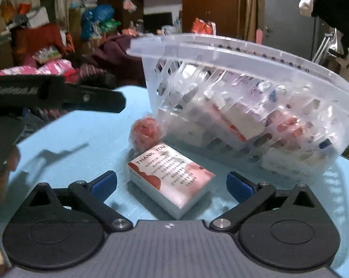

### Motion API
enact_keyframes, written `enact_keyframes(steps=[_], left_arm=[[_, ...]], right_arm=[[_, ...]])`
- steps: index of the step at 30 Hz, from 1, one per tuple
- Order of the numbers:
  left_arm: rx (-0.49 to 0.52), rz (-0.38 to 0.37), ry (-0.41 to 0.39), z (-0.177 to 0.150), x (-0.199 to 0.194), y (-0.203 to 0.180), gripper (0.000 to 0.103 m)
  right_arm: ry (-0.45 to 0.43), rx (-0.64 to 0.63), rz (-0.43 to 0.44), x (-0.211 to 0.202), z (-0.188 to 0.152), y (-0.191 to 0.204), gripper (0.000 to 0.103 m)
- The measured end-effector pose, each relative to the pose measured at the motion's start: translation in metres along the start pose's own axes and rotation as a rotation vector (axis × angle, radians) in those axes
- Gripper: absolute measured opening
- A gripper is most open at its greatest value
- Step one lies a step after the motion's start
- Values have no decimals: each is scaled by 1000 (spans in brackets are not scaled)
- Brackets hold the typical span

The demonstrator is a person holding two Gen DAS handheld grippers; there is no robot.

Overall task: Organize objects
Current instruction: 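Grasp a red wrapped ball with the left gripper while the right grasps a pink THANK YOU tissue pack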

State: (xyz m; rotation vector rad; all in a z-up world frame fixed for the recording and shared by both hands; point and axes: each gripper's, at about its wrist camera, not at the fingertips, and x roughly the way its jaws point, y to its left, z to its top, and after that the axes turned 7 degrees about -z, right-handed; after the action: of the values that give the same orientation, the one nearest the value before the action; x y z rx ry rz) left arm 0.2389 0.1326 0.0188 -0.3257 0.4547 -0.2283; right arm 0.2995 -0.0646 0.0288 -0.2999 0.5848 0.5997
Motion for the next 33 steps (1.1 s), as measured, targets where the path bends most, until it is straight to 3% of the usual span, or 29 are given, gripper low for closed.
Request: enact_keyframes(steps=[1,2,6,12,14,16,19,23,29,32,33], left_arm=[[-4,6,6,-2,1,1,98],[-6,7,14,-3,2,2,98],[16,-16,43,-12,9,-5,98],[96,21,92,-19,27,-32,98],[93,41,104,-19,34,-37,91],[101,55,134,-20,42,-41,67],[126,74,163,-26,49,-46,47],[138,61,161,-27,46,-51,47],[133,28,170,-29,44,-53,47],[138,15,173,-30,46,-55,47],[136,11,173,-30,45,-55,47]], right_arm=[[15,4,6,3,1,1,97],[21,2,12,4,1,2,84],[-19,24,8,-14,-9,-5,68],[-88,127,-25,-52,-39,-51,65],[-103,169,-15,-59,-48,-63,65],[-107,194,-15,-61,-51,-75,65],[-103,205,-13,-63,-56,-83,65],[-79,163,-3,-59,-55,-76,65],[-40,95,-5,-51,-57,-69,79],[-9,72,-7,-45,-54,-65,78],[-14,67,-10,-46,-54,-65,74]])
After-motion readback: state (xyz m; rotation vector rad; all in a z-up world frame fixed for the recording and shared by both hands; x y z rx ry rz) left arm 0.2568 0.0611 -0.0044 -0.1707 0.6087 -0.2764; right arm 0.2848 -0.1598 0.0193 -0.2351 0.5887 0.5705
